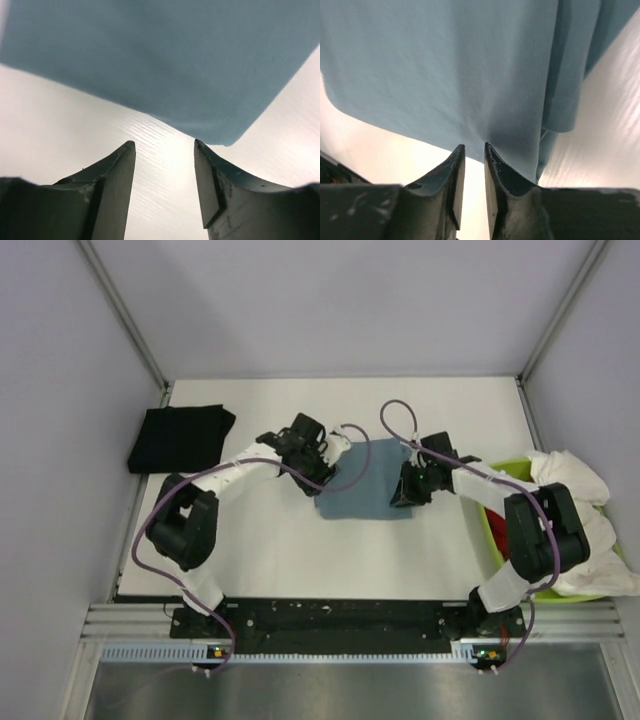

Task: Fold and stack the t-shirts
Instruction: Fold the long partially folded tshirt into a neat square, then put the neatly folded tshirt into the corner of the board with the left arm

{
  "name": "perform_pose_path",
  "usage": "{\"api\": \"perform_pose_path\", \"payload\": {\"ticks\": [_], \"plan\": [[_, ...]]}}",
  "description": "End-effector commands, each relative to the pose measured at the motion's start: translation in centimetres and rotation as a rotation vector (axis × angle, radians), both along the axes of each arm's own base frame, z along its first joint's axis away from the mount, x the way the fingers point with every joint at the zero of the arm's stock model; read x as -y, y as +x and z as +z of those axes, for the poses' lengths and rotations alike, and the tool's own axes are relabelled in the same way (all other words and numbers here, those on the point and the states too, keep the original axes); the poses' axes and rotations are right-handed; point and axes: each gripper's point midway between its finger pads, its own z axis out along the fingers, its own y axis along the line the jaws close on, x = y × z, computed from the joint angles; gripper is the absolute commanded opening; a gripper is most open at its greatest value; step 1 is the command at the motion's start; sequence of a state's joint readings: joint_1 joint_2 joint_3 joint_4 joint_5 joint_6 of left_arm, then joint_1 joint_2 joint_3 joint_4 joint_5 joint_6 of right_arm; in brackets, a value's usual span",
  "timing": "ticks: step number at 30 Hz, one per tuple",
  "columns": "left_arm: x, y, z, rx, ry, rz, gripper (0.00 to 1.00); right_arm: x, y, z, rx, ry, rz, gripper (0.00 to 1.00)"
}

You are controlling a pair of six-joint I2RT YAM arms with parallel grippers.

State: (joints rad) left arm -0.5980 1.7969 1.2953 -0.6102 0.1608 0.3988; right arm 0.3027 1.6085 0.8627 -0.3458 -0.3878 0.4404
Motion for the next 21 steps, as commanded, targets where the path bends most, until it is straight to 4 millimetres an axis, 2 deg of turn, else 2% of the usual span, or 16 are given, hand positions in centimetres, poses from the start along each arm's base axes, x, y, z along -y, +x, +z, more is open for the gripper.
{"api": "perform_pose_path", "payload": {"ticks": [1, 3, 6, 9, 10, 14, 21], "plan": [[0.6, 5.6, 8.3, 0.120, -0.281, 0.259, 0.58, 0.7, 4.9, 6.8, 0.230, -0.056, -0.025, 0.27], [0.3, 6.9, 7.9, 0.029, -0.360, 0.360, 0.61, 2.4, 6.9, 7.2, 0.258, -0.138, -0.080, 0.33], [0.0, 8.1, 6.3, -0.131, -0.449, 0.501, 0.66, 4.4, 9.0, 6.1, 0.228, -0.165, -0.150, 0.40], [0.1, 8.8, 4.4, -0.203, -0.482, 0.557, 0.72, 4.7, 10.3, 4.5, 0.193, -0.166, -0.143, 0.49], [0.3, 8.9, 3.8, -0.219, -0.484, 0.564, 0.78, 4.5, 10.6, 4.2, 0.194, -0.166, -0.133, 0.50], [1.2, 8.8, 1.3, -0.300, -0.491, 0.567, 0.79, 3.7, 11.0, 2.3, 0.157, -0.133, -0.115, 0.50], [2.3, 8.1, -4.1, -0.467, -0.476, 0.617, 0.79, 1.2, 9.6, -1.1, 0.062, 0.014, -0.100, 0.48]]}}
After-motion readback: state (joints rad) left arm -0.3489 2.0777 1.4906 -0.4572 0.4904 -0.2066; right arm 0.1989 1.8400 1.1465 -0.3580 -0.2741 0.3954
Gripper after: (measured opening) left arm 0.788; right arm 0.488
